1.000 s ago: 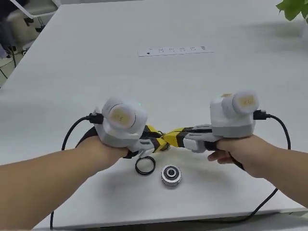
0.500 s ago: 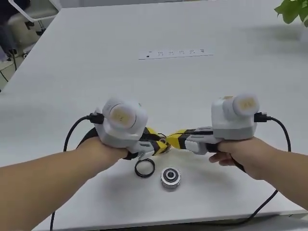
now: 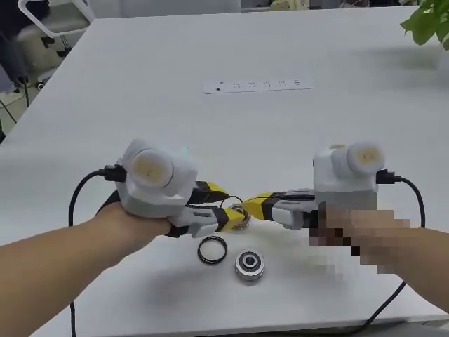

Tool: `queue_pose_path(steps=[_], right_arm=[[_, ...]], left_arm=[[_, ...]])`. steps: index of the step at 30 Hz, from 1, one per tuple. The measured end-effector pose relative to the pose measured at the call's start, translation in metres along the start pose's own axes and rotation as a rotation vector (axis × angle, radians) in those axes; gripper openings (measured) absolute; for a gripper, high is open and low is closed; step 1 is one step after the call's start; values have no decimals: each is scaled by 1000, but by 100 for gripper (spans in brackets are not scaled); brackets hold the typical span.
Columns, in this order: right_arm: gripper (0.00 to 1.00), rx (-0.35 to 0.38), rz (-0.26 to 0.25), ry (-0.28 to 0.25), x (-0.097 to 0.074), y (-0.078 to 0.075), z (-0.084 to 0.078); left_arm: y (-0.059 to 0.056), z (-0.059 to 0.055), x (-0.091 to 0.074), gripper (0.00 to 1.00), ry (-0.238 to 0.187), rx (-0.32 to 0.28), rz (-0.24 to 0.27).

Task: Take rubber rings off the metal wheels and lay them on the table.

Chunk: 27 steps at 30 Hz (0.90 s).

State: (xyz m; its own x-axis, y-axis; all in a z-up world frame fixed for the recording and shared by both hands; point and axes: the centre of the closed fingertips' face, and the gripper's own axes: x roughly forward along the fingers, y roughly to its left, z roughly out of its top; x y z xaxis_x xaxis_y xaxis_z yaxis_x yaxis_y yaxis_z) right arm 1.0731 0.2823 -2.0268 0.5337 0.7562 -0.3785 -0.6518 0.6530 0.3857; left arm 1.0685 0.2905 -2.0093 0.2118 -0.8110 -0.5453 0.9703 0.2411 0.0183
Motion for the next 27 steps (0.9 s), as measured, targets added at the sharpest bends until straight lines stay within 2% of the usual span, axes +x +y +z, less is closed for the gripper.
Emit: queue_pose_path(steps=[13, 22, 27], right_arm=[[0, 12, 34, -26, 0, 11, 8], [0, 15, 71, -21, 3, 20, 8], [0, 21, 89, -9, 5, 27, 6]], left_arm=[[-9, 6, -48, 37, -79, -47, 22], [-9, 5, -74, 46, -103, -55, 59], [-13, 4, -85, 50, -119, -74, 67]])
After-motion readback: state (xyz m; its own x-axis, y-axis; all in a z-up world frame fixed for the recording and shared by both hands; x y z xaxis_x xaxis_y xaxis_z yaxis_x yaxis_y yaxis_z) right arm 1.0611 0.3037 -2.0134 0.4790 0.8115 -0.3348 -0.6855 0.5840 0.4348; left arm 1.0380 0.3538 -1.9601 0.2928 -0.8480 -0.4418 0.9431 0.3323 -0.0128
